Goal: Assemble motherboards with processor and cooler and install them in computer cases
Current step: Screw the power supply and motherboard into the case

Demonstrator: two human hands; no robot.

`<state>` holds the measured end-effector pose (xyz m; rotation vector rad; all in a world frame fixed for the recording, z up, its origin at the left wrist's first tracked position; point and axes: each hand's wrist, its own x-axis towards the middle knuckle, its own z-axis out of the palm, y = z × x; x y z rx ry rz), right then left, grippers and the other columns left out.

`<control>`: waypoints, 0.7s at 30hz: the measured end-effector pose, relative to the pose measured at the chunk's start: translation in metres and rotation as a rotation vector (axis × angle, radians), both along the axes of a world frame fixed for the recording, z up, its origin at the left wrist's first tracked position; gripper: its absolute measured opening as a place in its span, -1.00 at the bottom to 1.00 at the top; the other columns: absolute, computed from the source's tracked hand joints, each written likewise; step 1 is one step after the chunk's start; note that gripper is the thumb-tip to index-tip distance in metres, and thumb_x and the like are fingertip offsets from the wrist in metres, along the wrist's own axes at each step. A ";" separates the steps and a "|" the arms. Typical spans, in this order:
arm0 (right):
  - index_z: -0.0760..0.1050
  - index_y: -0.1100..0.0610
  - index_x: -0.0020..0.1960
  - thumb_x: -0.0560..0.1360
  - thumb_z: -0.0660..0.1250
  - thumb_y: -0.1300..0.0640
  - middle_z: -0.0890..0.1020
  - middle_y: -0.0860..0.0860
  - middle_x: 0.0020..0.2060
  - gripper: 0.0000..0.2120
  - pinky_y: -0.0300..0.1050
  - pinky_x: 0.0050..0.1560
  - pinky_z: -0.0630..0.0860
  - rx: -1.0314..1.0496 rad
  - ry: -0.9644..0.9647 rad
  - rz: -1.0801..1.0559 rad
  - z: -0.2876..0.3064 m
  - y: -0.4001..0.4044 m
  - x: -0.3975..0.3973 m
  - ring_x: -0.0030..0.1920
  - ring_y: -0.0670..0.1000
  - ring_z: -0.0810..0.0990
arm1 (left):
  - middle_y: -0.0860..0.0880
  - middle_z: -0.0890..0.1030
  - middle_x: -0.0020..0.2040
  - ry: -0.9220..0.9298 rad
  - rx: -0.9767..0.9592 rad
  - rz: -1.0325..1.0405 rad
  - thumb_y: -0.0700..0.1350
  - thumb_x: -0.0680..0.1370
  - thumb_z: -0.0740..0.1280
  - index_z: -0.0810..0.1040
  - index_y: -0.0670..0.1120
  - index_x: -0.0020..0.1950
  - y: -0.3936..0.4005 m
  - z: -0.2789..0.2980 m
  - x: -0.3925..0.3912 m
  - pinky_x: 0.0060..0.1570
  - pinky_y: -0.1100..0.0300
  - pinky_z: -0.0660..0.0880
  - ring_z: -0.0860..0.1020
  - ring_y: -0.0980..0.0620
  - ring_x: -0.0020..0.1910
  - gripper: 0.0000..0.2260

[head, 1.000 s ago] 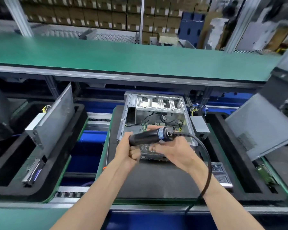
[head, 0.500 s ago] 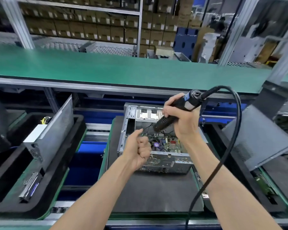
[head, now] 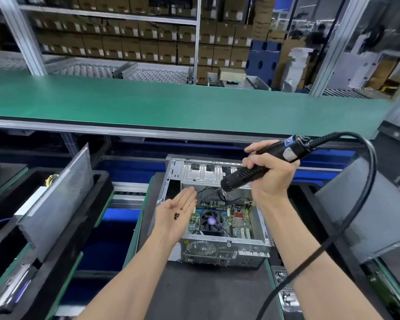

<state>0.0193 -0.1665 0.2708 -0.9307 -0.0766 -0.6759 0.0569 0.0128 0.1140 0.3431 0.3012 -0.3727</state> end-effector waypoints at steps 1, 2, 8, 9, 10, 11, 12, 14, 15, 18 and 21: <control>0.35 0.40 -0.31 0.10 0.25 0.47 0.54 0.26 -0.34 -0.83 -0.03 -0.32 0.32 0.016 0.002 0.013 -0.002 -0.003 0.006 -0.50 0.09 0.35 | -0.30 0.58 0.30 0.010 0.013 0.005 -0.37 0.56 -0.04 0.44 -0.36 0.35 -0.003 -0.003 0.007 0.47 -0.06 0.32 0.47 -0.22 0.37 -0.57; 0.36 0.35 -0.34 0.09 0.25 0.46 0.54 0.25 -0.34 -0.84 -0.03 -0.33 0.32 0.033 0.004 0.026 -0.003 -0.005 0.012 -0.49 0.09 0.35 | -0.30 0.57 0.30 0.021 0.023 0.013 -0.41 0.52 -0.05 0.44 -0.37 0.34 -0.007 -0.005 0.014 0.47 -0.07 0.32 0.46 -0.22 0.39 -0.54; 0.43 0.28 -0.40 0.12 0.23 0.46 0.54 0.25 -0.38 -0.87 -0.06 -0.34 0.38 0.074 0.006 0.096 -0.019 -0.026 0.052 -0.53 0.09 0.36 | -0.37 0.57 0.27 0.075 0.059 0.069 -0.48 0.52 -0.14 0.35 -0.43 0.41 -0.030 -0.020 0.052 0.47 -0.12 0.31 0.45 -0.30 0.39 -0.48; 0.44 0.28 -0.40 0.12 0.23 0.45 0.54 0.25 -0.38 -0.87 -0.06 -0.33 0.38 0.075 0.015 0.102 -0.022 -0.029 0.058 -0.53 0.09 0.36 | -0.37 0.56 0.27 0.068 0.066 0.065 -0.49 0.51 -0.14 0.34 -0.43 0.42 -0.033 -0.021 0.056 0.47 -0.12 0.32 0.45 -0.31 0.38 -0.47; 0.44 0.28 -0.39 0.13 0.23 0.44 0.54 0.25 -0.37 -0.88 -0.06 -0.33 0.38 0.076 0.027 0.109 -0.025 -0.031 0.063 -0.53 0.08 0.36 | -0.37 0.55 0.29 0.058 0.073 0.059 -0.50 0.48 -0.14 0.33 -0.43 0.42 -0.036 -0.022 0.060 0.47 -0.13 0.32 0.45 -0.32 0.38 -0.45; 0.45 0.28 -0.38 0.13 0.24 0.44 0.55 0.24 -0.36 -0.89 -0.06 -0.33 0.38 0.078 0.038 0.114 -0.027 -0.033 0.067 -0.53 0.08 0.36 | -0.37 0.54 0.31 0.047 0.077 0.052 -0.52 0.44 -0.13 0.32 -0.42 0.43 -0.038 -0.023 0.064 0.47 -0.13 0.31 0.45 -0.33 0.38 -0.42; 0.45 0.28 -0.38 0.14 0.24 0.44 0.55 0.24 -0.35 -0.89 -0.06 -0.33 0.38 0.074 0.047 0.115 -0.030 -0.035 0.071 -0.54 0.07 0.36 | -0.37 0.53 0.32 0.035 0.080 0.043 -0.53 0.41 -0.12 0.32 -0.42 0.43 -0.040 -0.025 0.067 0.47 -0.14 0.30 0.44 -0.34 0.39 -0.40; 0.45 0.28 -0.36 0.15 0.23 0.44 0.55 0.24 -0.34 -0.88 -0.06 -0.33 0.38 0.065 0.056 0.114 -0.035 -0.039 0.077 -0.54 0.08 0.37 | -0.37 0.51 0.34 0.012 0.075 0.028 -0.52 0.38 -0.10 0.32 -0.41 0.43 -0.043 -0.029 0.071 0.46 -0.15 0.31 0.45 -0.36 0.38 -0.38; 0.45 0.29 -0.35 0.15 0.23 0.44 0.55 0.24 -0.34 -0.88 -0.07 -0.33 0.39 0.067 0.057 0.115 -0.037 -0.041 0.080 -0.54 0.08 0.37 | -0.37 0.51 0.34 0.008 0.067 0.022 -0.51 0.38 -0.09 0.33 -0.41 0.42 -0.044 -0.031 0.073 0.44 -0.17 0.33 0.45 -0.37 0.37 -0.39; 0.47 0.29 -0.36 0.15 0.24 0.43 0.55 0.24 -0.36 -0.89 -0.07 -0.32 0.40 0.061 0.065 0.111 -0.038 -0.046 0.086 -0.54 0.09 0.38 | -0.45 0.50 0.30 0.048 0.042 0.009 -0.36 0.53 -0.01 0.39 -0.45 0.36 -0.043 -0.038 0.075 0.34 -0.20 0.44 0.50 -0.45 0.29 -0.56; 0.49 0.26 -0.38 0.16 0.24 0.43 0.55 0.23 -0.38 -0.87 -0.07 -0.33 0.41 0.042 0.061 0.096 -0.037 -0.049 0.091 -0.54 0.10 0.38 | -0.48 0.54 0.21 0.128 0.099 0.002 -0.24 0.59 0.14 0.42 -0.46 0.31 -0.042 -0.043 0.075 0.08 -0.08 0.63 0.59 -0.42 0.17 -0.62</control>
